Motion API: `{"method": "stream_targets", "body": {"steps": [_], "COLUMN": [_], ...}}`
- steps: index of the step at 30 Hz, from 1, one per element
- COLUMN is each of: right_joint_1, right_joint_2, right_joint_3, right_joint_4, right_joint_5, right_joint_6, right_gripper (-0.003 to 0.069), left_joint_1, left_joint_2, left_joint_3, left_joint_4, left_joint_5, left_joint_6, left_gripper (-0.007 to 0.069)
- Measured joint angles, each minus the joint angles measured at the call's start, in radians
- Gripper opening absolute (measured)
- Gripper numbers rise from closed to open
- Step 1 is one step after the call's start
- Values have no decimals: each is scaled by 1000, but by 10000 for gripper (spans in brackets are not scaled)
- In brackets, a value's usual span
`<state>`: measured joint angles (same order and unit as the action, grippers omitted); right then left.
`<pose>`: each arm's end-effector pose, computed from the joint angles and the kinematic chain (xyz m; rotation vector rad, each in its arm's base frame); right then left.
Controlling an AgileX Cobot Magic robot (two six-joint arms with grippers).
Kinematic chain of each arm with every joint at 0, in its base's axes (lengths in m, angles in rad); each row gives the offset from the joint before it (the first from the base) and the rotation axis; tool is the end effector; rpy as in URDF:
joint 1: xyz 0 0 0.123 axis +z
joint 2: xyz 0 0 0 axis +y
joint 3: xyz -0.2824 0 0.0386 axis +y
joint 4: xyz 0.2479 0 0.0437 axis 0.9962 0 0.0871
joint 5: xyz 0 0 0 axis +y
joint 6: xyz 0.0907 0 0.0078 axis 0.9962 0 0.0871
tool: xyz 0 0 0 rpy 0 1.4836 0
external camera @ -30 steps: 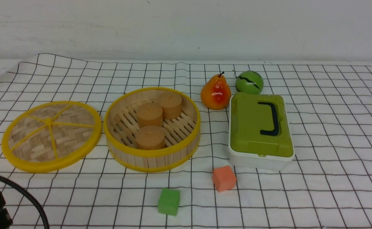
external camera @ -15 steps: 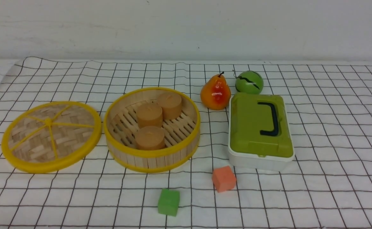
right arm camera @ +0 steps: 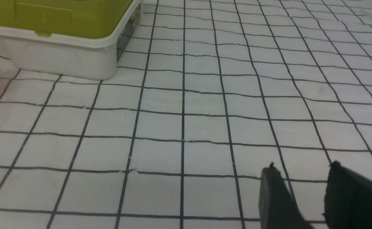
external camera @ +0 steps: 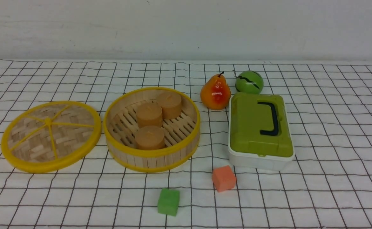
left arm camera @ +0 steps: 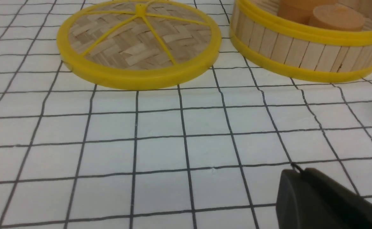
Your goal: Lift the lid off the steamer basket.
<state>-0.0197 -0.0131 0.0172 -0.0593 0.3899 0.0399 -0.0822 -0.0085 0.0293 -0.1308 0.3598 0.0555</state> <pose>0.0519 -0.0031 0.1730 0.0199 1.8770 -0.0450 0.0526 -0.0085 0.1716 0.0460 1.8630 -0.1461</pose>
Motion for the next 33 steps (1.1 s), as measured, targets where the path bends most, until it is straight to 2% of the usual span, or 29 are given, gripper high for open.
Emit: {"method": "stream_targets", "body": {"steps": [7,15,33], "right_joint_1": [0,0,0], "right_joint_2": [0,0,0], "right_joint_3": [0,0,0], "right_joint_4": [0,0,0], "right_joint_5": [0,0,0], "right_joint_6": [0,0,0], "right_gripper": [239,239,239], "left_joint_1": [0,0,0], "left_joint_2": [0,0,0], "left_joint_3": [0,0,0], "left_joint_4": [-108,-10,-4], "left_joint_5": [1,2,6], "left_joint_6": [1,1,1], "left_gripper": [-12,-12,1]}}
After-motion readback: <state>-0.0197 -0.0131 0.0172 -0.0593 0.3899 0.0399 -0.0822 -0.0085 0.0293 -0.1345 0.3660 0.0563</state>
